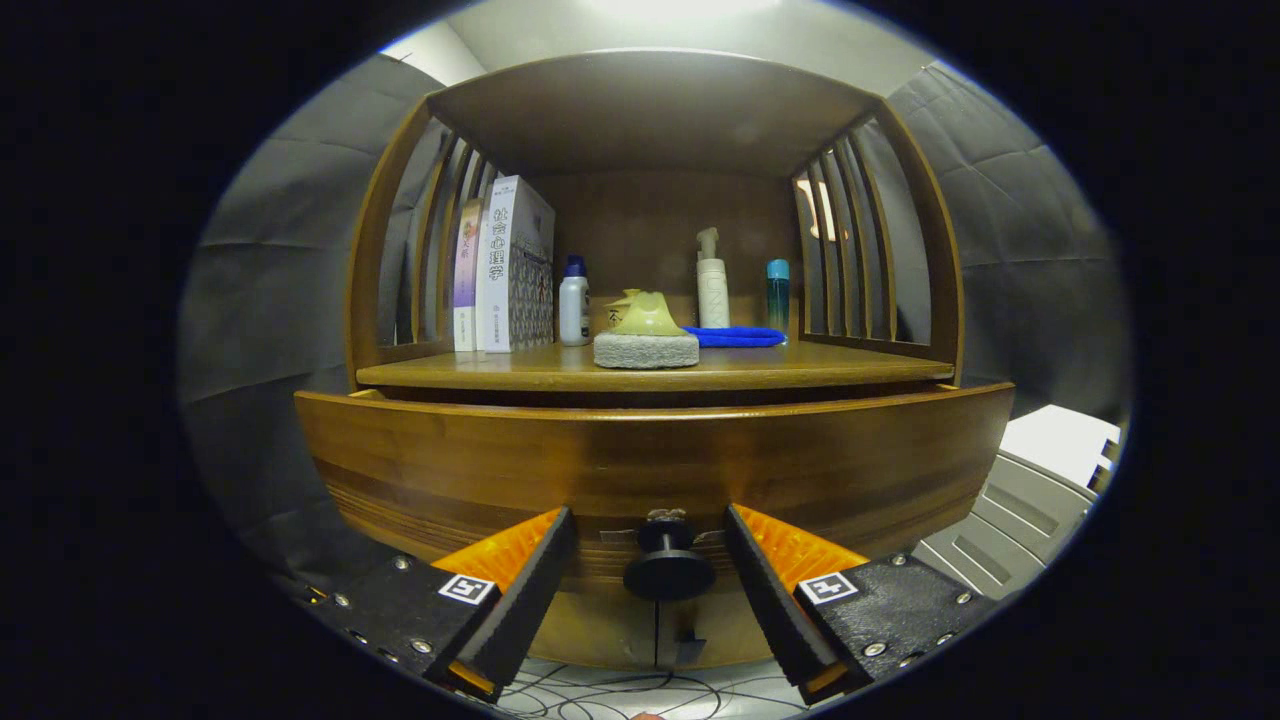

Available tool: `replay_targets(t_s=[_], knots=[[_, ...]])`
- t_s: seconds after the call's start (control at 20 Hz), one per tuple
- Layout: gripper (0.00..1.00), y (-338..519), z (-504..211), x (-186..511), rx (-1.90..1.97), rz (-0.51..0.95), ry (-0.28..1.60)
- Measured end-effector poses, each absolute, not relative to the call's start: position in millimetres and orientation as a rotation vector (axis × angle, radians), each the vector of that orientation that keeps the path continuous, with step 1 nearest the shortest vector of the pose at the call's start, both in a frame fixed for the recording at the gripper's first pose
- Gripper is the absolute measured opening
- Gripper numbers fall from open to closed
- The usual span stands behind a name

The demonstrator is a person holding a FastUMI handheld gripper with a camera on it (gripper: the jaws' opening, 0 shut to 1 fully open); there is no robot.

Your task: Pull open the drawer, take out the items inside it, and place them on the countertop above the cabinet.

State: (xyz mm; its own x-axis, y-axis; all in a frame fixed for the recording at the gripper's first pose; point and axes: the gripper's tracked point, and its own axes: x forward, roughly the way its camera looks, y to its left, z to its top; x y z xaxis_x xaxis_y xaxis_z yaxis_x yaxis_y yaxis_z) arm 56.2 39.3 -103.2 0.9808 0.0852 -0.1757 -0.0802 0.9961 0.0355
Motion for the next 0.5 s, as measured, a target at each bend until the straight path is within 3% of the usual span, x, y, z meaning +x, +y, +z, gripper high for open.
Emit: replay_targets(t_s=[0.5], knots=[[0.95,41.4,-103.3,105.5,0.020,0.088,0.184]])
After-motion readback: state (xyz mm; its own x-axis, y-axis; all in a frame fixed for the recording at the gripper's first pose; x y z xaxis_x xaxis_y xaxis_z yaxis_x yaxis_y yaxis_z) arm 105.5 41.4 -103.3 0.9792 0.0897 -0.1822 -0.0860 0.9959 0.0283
